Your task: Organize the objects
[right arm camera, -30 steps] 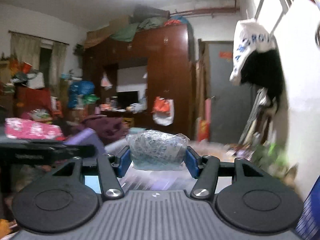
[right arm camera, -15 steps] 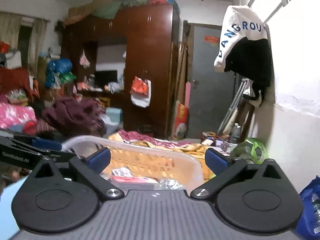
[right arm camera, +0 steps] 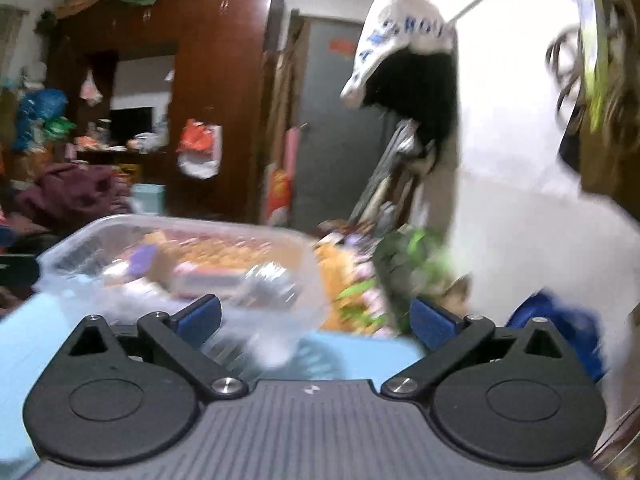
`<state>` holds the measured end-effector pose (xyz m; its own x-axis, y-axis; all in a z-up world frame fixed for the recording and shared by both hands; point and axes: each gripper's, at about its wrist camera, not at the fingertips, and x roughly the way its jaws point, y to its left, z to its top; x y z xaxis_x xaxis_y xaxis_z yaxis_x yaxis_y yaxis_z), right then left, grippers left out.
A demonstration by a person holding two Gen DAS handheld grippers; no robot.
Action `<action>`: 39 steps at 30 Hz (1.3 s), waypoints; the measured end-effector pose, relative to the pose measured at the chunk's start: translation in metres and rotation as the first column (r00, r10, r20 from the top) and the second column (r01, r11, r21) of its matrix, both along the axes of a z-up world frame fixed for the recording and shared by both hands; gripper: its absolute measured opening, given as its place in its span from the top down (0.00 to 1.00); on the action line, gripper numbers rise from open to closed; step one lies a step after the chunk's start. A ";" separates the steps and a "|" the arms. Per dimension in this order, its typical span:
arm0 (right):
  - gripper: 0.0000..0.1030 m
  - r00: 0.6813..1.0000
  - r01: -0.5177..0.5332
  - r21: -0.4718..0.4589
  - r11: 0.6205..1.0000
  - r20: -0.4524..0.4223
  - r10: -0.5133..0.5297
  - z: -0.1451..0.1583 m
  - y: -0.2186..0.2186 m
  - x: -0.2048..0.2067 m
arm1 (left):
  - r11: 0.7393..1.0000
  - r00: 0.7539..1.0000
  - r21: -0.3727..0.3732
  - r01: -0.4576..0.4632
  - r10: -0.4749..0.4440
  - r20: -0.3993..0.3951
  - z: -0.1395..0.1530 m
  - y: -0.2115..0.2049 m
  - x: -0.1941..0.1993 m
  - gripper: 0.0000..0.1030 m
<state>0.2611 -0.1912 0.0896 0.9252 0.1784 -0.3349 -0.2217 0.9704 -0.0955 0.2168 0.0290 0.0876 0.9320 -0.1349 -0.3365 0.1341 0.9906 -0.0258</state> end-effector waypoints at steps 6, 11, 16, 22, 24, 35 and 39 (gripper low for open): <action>0.00 0.997 -0.064 0.055 0.996 -0.032 0.065 -0.002 -0.007 -0.013 | 1.000 0.999 0.017 -0.015 0.015 -0.032 -0.005 -0.003 0.001 0.07; 0.00 0.996 -0.090 0.080 0.993 0.003 0.090 -0.002 -0.004 -0.025 | 1.000 0.999 0.015 -0.011 0.011 -0.036 -0.011 -0.007 -0.006 0.07; 0.00 0.993 -0.119 0.098 0.988 0.015 0.119 -0.004 -0.004 -0.029 | 1.000 0.999 0.026 -0.017 0.018 -0.038 -0.014 -0.009 -0.010 0.07; 0.00 0.990 -0.139 0.096 0.986 0.017 0.137 -0.004 -0.001 -0.028 | 0.999 0.999 0.019 -0.026 0.027 -0.046 -0.016 -0.007 -0.009 0.07; 0.00 0.990 -0.142 0.101 0.985 0.014 0.141 -0.004 -0.001 -0.027 | 0.999 0.999 0.025 -0.034 0.035 -0.040 -0.016 -0.008 -0.011 0.07; 0.00 0.990 -0.141 0.078 0.987 0.016 0.141 -0.006 0.002 -0.030 | 0.998 0.998 0.037 -0.043 0.044 -0.039 -0.014 -0.011 -0.014 0.07; 0.00 0.991 -0.137 0.081 0.987 0.016 0.136 -0.007 0.002 -0.031 | 0.998 0.998 0.028 -0.048 0.049 -0.048 -0.016 -0.009 -0.011 0.07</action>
<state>0.2305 -0.1895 0.0830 0.8937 0.3297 -0.3044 -0.3522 0.9357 -0.0205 0.2061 0.0202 0.0721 0.9197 -0.0799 -0.3843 0.0849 0.9964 -0.0041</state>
